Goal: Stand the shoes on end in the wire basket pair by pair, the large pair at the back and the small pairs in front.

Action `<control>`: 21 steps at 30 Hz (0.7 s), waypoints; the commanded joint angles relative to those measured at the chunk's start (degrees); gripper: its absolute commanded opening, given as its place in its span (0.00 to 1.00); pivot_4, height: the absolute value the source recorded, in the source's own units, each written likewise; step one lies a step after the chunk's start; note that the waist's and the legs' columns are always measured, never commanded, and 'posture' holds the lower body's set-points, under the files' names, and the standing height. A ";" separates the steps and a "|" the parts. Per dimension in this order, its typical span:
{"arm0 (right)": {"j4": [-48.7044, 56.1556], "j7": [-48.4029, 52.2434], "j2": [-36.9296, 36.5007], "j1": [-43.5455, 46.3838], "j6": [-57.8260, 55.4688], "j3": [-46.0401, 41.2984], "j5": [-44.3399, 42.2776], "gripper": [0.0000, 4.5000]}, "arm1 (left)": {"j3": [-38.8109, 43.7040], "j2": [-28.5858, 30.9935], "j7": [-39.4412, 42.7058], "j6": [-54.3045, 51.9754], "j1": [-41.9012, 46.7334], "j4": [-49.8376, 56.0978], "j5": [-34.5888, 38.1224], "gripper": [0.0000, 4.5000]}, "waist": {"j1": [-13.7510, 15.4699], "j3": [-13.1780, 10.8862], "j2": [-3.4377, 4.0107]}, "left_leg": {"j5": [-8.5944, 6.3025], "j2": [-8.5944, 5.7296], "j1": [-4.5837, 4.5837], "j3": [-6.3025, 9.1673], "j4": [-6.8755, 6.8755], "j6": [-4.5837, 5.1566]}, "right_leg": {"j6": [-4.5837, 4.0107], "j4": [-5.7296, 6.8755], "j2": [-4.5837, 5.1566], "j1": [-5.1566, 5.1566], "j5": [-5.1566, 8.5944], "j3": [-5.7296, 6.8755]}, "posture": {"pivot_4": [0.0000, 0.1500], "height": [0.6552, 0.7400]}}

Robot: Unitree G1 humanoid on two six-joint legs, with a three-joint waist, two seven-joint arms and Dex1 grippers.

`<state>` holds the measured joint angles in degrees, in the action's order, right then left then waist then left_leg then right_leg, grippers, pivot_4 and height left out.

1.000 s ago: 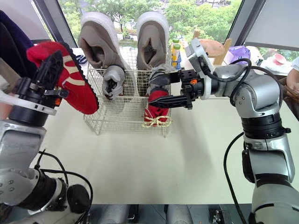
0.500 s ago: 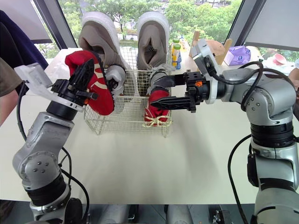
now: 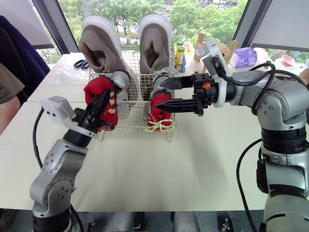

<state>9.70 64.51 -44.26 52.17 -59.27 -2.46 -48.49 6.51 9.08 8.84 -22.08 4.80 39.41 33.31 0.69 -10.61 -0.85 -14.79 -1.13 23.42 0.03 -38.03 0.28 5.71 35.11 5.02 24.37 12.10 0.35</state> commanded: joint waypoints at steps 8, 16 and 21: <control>1.26 0.58 -1.58 -0.96 0.90 -1.02 -0.21 1.00 | 3.83 0.73 -1.24 -3.22 -11.44 2.06 6.98 0.01 | -0.51 0.06 0.11 | -0.07 0.04 -0.01 -0.04 0.01 0.11 | -0.02 -0.01 -0.02 0.01 0.02 0.00 | 1.00 1.00; 1.65 -0.44 -1.01 -2.92 2.09 -1.21 0.41 1.00 | 6.13 3.50 -1.54 -3.67 -14.16 2.26 11.16 0.37 | -1.28 0.13 0.23 | -0.14 0.07 -0.02 -0.10 0.04 0.22 | -0.08 -0.07 -0.03 0.04 0.08 -0.02 | 1.00 1.00; 2.56 -0.55 -2.53 -4.89 1.76 -2.43 0.10 1.00 | 11.67 12.08 -2.85 -9.92 -16.46 7.81 19.32 0.78 | -1.17 0.15 0.25 | -0.13 0.05 -0.01 -0.09 0.01 0.22 | -0.14 -0.07 -0.03 0.01 0.11 -0.01 | 1.00 1.00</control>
<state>10.61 63.95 -45.36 47.40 -58.16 -2.65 -47.60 14.57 19.06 7.61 -28.67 -9.62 46.44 49.15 -0.48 -10.47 -0.60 -14.92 -1.08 23.41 -0.06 -38.02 0.50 5.57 35.05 4.99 24.39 12.22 0.33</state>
